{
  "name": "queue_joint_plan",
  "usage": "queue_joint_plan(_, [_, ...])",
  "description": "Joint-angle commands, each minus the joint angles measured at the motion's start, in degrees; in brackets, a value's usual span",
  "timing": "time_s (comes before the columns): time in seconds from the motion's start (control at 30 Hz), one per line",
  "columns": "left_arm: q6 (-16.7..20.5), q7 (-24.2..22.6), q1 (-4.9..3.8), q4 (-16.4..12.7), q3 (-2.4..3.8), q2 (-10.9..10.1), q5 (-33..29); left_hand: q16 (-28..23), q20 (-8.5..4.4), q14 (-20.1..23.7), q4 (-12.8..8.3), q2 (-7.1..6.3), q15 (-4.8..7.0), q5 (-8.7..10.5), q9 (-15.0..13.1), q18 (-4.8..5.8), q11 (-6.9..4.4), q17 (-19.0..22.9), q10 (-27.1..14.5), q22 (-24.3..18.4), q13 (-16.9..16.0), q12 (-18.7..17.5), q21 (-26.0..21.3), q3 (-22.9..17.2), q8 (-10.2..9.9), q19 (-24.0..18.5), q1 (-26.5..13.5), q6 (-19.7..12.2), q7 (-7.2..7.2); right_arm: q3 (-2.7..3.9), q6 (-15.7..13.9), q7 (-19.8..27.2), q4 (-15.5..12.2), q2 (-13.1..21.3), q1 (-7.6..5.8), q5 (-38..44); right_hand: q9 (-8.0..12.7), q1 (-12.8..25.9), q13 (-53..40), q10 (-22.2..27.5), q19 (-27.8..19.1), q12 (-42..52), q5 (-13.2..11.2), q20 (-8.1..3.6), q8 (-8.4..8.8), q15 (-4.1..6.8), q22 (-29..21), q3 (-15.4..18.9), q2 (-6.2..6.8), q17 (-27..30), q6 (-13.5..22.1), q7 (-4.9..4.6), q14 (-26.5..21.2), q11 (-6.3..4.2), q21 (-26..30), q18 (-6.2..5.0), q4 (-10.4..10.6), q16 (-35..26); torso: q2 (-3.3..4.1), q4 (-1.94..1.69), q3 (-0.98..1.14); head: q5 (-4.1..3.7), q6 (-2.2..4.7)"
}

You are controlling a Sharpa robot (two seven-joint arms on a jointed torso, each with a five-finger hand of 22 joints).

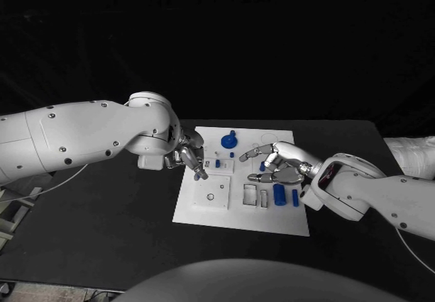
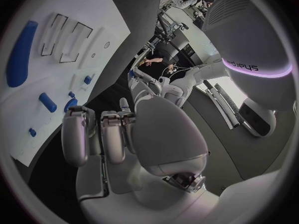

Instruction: Assemble the parts on the task board

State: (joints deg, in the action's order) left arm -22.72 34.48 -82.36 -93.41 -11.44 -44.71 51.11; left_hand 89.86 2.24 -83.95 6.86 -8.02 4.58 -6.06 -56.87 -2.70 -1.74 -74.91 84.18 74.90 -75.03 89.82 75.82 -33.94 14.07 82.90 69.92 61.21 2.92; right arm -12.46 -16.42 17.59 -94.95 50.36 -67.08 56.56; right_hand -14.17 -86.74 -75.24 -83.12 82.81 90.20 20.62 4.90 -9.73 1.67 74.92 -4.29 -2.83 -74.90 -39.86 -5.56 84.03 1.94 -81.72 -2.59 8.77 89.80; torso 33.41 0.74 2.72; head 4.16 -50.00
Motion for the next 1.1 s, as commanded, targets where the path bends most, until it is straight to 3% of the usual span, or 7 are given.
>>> queue_joint_plan(0.03, [2.02, -4.08, -0.11, -0.69, -0.02, 0.08, -1.45, 0.14, -0.15, -6.05, -3.28, -0.74, -0.17, 0.49, 0.01, -0.36, -0.19, -15.09, 5.82, 11.06, -14.97, 0.18, 0.25, -3.85, 0.19, 0.25, -0.12, 0.89, -1.24, 0.0, 0.65, 0.7, -0.82, -0.26, 0.23, 2.4, 0.14, -0.15, -14.76, -6.88, 0.25, -0.2, -0.47, -0.22, 0.26, 0.3, 12.08, -0.41, 0.44, -15.1, -0.19, 0.13, 5.97, -1.23, -0.43, 0.28, -0.11, 0.2, 0.14, 0.02, 0.07, -0.37, 0.0])
queue_joint_plan(0.27, [1.6, -4.97, -0.1, -0.41, -0.18, 1.0, -5.92, 0.14, -0.16, -6.05, -2.89, -0.91, -0.16, 1.01, 0.09, -0.38, -0.21, -15.09, 5.82, 11.04, -14.97, 0.18, 0.17, -3.88, 0.29, 0.21, -0.02, 0.83, -1.26, 0.01, 1.02, 0.76, -1.61, -1.06, 0.44, 3.57, 0.72, -0.36, -14.76, -6.88, 0.25, -0.2, -0.78, -0.61, 0.74, 0.78, 12.08, -1.19, 0.84, -15.1, -0.2, 1.11, 5.97, -1.91, -0.43, 0.27, -0.38, 0.2, 0.15, 0.03, 0.11, -0.51, 0.0])
queue_joint_plan(0.6, [0.38, -4.56, -0.08, 0.09, -0.52, 1.97, -7.37, 0.14, -0.16, -6.05, -2.47, -0.99, -0.17, 1.38, 0.18, -0.43, -0.19, -15.09, 5.82, 10.96, -14.97, 0.18, -0.09, -3.81, 0.32, 0.07, -0.01, 0.65, -1.26, 0.01, 1.7, 0.81, -1.03, -2.35, 1.06, 4.57, 1.39, -0.54, -14.76, -6.88, 0.13, -0.2, -1.13, -1.18, 1.38, 1.45, 12.02, -1.97, 1.41, -15.1, 0.07, 2.24, 5.97, -2.77, -0.3, 0.23, -0.76, 0.2, 0.13, -0.02, 0.11, -0.83, 0.0])
queue_joint_plan(1.1, [0.58, -4.41, -0.05, 0.25, -0.71, 2.88, -7.55, 0.14, -0.16, -6.05, -2.26, -0.9, -0.17, 1.41, 0.21, -0.43, -0.19, -15.09, 5.82, 10.96, -14.97, 0.18, -0.08, -3.81, 0.37, 0.07, 0.02, 0.65, -1.27, 0.03, 2.19, 0.92, -0.75, -3.3, 1.65, 4.66, 1.67, -0.61, -14.76, -6.88, 0.05, -0.2, -1.39, -1.53, 1.56, 1.83, 11.99, -2.39, 1.64, -15.1, -0.03, 2.92, 5.97, -3.23, -0.21, 0.2, -0.96, 0.2, 0.14, 0.01, 0.08, -0.81, 0.0])
